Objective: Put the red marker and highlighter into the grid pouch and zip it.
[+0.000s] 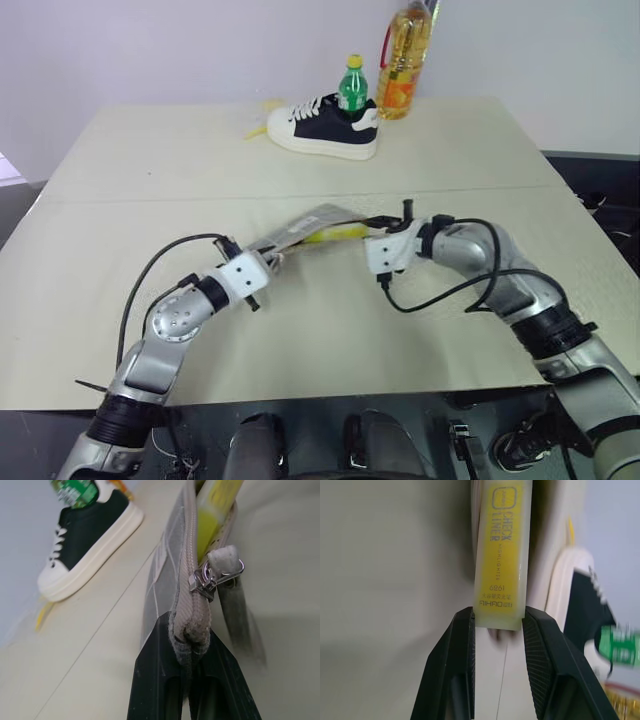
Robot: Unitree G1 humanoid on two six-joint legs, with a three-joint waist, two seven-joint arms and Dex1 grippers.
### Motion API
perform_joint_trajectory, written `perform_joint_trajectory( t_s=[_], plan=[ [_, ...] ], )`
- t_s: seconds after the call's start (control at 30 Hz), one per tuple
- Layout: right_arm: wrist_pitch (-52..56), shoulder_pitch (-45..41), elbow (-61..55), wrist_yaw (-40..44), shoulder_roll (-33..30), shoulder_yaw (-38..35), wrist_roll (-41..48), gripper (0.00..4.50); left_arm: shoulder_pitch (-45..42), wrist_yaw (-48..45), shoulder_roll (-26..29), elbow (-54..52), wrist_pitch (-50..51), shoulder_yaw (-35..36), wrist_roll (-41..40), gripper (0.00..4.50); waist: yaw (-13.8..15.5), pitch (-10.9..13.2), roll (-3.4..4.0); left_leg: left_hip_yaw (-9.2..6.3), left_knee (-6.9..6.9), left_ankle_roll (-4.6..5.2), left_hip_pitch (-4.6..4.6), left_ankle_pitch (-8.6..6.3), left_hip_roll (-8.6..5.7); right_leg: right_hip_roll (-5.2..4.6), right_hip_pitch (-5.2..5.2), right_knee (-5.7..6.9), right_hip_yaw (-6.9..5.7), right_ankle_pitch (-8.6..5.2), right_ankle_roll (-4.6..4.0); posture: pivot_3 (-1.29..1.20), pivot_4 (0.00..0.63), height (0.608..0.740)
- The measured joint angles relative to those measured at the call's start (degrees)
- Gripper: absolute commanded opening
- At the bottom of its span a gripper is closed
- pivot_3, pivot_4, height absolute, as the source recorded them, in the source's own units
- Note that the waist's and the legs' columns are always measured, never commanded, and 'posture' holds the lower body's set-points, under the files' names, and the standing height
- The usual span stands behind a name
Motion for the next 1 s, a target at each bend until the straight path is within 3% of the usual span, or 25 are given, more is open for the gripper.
perform_joint_trajectory(
  t_s=[0.1, 0.33, 0.47, 0.57, 0.67, 0.9, 1.0],
  plan=[
    [1.3, -0.2, -1.8, 1.6, 1.7, 0.3, -1.5, 0.76, -0.3, -0.3, -0.3, -0.6, 0.0, -0.4, 0.3, 0.00, 0.0, 0.0, 0.00, 0.00, 0.02, 0.00, 0.00, 0.00, 0.00, 0.00, 0.00, 0.02, 0.00, 0.00, 0.00, 0.00, 0.150, 0.705],
    [0.7, -0.6, -3.0, 2.6, 2.9, 0.2, -2.4, 4.30, -0.2, -0.4, -1.2, -1.0, 0.1, -1.1, 0.3, 0.00, 0.1, 0.0, -0.01, 0.00, 0.06, 0.00, 0.00, 0.00, -0.01, 0.00, 0.02, 0.02, 0.00, 0.00, 0.00, 0.00, 0.150, 0.705],
    [2.3, -1.0, -3.0, 4.2, 3.7, -4.5, 5.7, 4.30, 0.2, 0.0, -3.5, -1.2, 3.0, 0.6, -2.9, 0.00, 0.0, 0.0, 0.00, -0.02, 0.08, 0.00, 0.00, 0.00, 0.00, 0.00, 0.03, 0.04, 0.00, 0.00, 0.00, 0.00, 0.150, 0.705],
    [16.5, -3.7, -6.8, 7.6, 9.8, -14.4, 22.8, 4.30, -1.0, 1.8, -9.1, -2.2, 10.4, 4.8, -10.3, 0.00, 0.0, 0.0, -0.01, -0.13, 0.26, 0.01, -0.03, 0.00, 0.06, 0.08, 0.07, 0.14, 0.00, 0.01, -0.01, 0.00, 0.150, 0.705],
    [30.8, -5.8, -13.1, 10.9, 10.5, -19.7, 34.2, 4.30, -2.7, 1.8, -11.4, -4.5, 17.9, 6.2, -16.0, 0.00, 0.2, -0.1, -0.11, -0.27, 0.34, 0.07, -0.03, -0.04, 0.08, 0.15, 0.21, 0.08, -0.04, 0.01, -0.02, 0.00, 0.150, 0.705],
    [51.2, 1.2, -18.9, 10.1, 10.0, -19.4, 43.7, 4.30, -6.1, 2.7, -16.0, -6.7, 30.0, 7.8, -25.6, 0.00, 0.1, -0.1, -0.14, -0.38, 0.52, 0.14, -0.17, -0.08, 0.06, 0.11, 0.19, 0.09, -0.07, 0.01, -0.02, 0.00, 0.150, 0.705],
    [56.3, 3.4, -20.3, 4.6, 14.0, -16.2, 43.8, 4.30, -6.9, 3.7, -16.4, -7.5, 31.6, 8.0, -26.7, 0.00, -0.4, -0.1, -0.13, -0.38, 0.50, 0.14, -0.16, -0.08, 0.08, 0.18, 0.15, 0.12, -0.06, 0.01, -0.03, 0.00, 0.150, 0.705]
  ],
)
